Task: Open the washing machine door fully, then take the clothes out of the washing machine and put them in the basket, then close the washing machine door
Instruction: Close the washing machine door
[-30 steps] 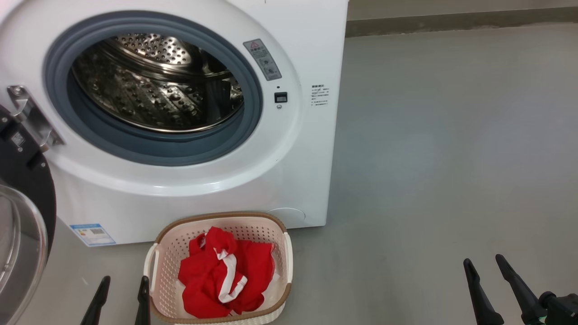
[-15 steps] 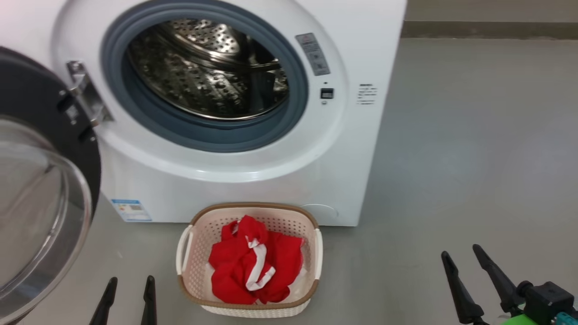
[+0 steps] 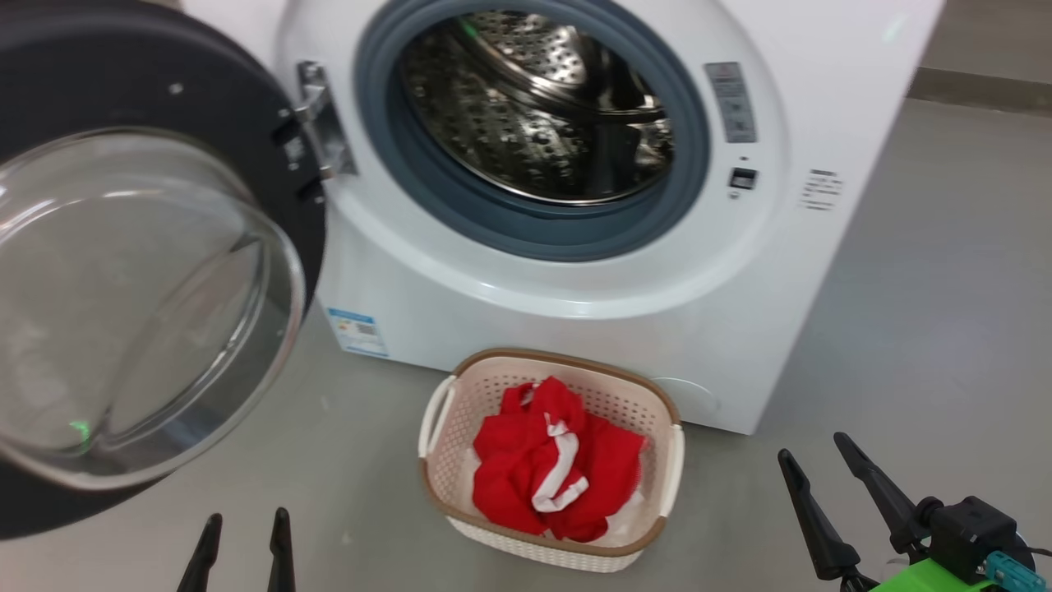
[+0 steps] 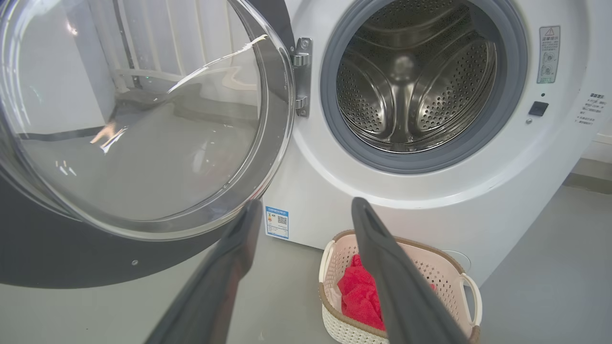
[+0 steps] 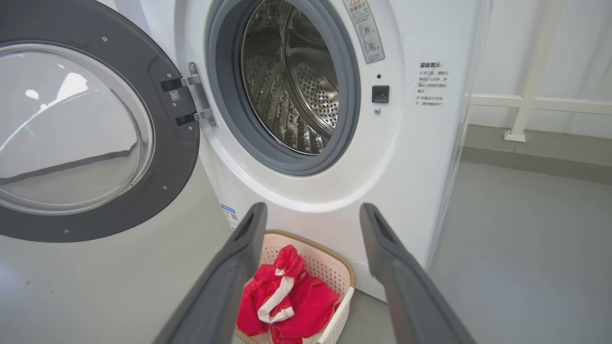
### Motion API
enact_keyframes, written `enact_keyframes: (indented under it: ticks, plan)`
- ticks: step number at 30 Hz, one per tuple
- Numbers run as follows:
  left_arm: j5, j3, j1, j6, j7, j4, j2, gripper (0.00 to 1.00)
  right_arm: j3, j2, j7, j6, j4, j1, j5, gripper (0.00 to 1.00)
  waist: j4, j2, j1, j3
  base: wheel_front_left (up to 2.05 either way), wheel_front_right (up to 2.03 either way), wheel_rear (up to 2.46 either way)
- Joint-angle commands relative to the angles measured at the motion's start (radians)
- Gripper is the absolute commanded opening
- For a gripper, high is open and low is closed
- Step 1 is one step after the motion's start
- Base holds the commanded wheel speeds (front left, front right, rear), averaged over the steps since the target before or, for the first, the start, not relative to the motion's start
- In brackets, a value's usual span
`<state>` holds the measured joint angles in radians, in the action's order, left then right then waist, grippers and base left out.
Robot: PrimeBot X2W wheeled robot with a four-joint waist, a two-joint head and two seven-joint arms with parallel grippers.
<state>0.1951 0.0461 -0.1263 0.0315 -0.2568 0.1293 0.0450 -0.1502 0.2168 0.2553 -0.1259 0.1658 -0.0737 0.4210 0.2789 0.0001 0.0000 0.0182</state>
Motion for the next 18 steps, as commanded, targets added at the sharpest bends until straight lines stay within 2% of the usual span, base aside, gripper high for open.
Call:
enact_keyframes:
  ticks: [1,8,13,18]
  plan:
    - [0.007,0.031,0.009,-0.012,-0.005,-0.019,0.005,1.0,-0.027,0.023,0.006,-0.005,-0.017,0.038,0.005,1.0,0.094,-0.0001,0.0,0.0,0.0,0.0,0.0]
    - [0.026,0.007,0.007,-0.03,-0.005,-0.022,0.005,1.0,-0.035,0.029,0.006,-0.005,-0.006,0.038,0.009,1.0,0.192,-0.0001,0.0,0.0,0.0,0.0,0.0]
    - [0.037,0.001,0.004,-0.033,-0.005,-0.021,0.005,1.0,-0.044,0.033,0.006,-0.005,-0.005,0.047,0.01,1.0,0.231,-0.0001,0.0,0.003,0.0,0.0,0.0]
    - [0.059,-0.003,-0.011,-0.06,-0.005,-0.049,0.005,1.0,-0.078,0.046,0.006,-0.005,0.002,0.085,0.013,1.0,0.243,-0.0001,0.0,0.021,0.0,0.0,0.0]
